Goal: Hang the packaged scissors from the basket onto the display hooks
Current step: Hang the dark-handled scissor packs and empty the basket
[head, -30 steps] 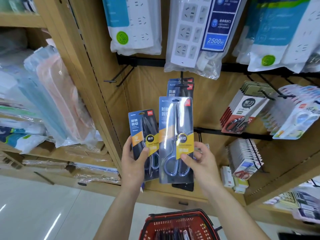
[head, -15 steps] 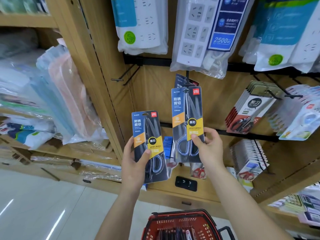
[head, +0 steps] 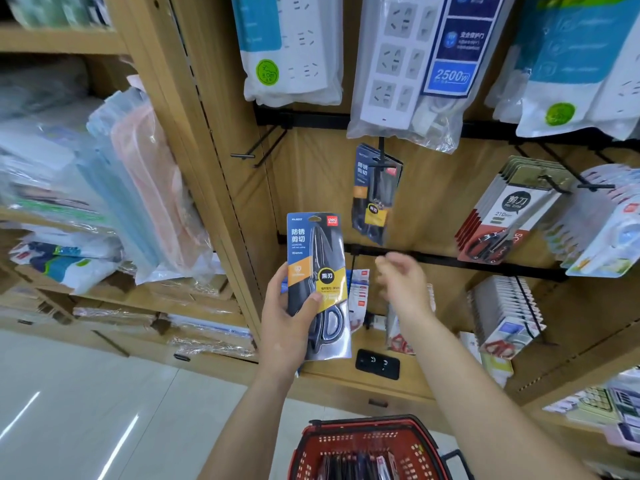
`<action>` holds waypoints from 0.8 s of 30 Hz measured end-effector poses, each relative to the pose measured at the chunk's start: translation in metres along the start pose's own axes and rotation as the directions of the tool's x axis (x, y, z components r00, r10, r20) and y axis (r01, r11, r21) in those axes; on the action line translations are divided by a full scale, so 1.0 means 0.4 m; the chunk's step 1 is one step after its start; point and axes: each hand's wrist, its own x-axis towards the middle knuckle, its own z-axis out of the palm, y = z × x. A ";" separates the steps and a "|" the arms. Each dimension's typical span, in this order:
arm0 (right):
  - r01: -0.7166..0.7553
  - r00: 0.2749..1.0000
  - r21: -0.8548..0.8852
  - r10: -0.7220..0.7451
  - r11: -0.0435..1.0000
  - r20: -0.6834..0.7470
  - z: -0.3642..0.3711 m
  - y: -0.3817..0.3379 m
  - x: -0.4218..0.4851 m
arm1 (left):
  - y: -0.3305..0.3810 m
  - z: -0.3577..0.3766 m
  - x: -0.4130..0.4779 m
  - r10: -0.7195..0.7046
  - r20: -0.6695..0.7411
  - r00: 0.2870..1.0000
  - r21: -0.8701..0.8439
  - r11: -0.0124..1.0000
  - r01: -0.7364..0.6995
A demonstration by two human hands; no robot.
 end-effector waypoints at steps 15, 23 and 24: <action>0.286 0.955 -0.062 -0.280 0.956 0.097 -0.077 -0.014 -0.051 | 0.019 0.018 0.052 0.103 0.145 0.984 0.415 0.897 -0.155; 0.306 0.952 -0.111 -0.306 0.946 0.012 -0.068 0.012 -0.014 | 0.037 0.000 0.069 0.090 0.151 0.985 0.542 0.825 -0.158; 0.300 0.954 -0.110 -0.301 0.948 0.001 -0.066 0.018 -0.014 | 0.038 -0.002 0.070 0.089 0.151 0.985 0.550 0.820 -0.158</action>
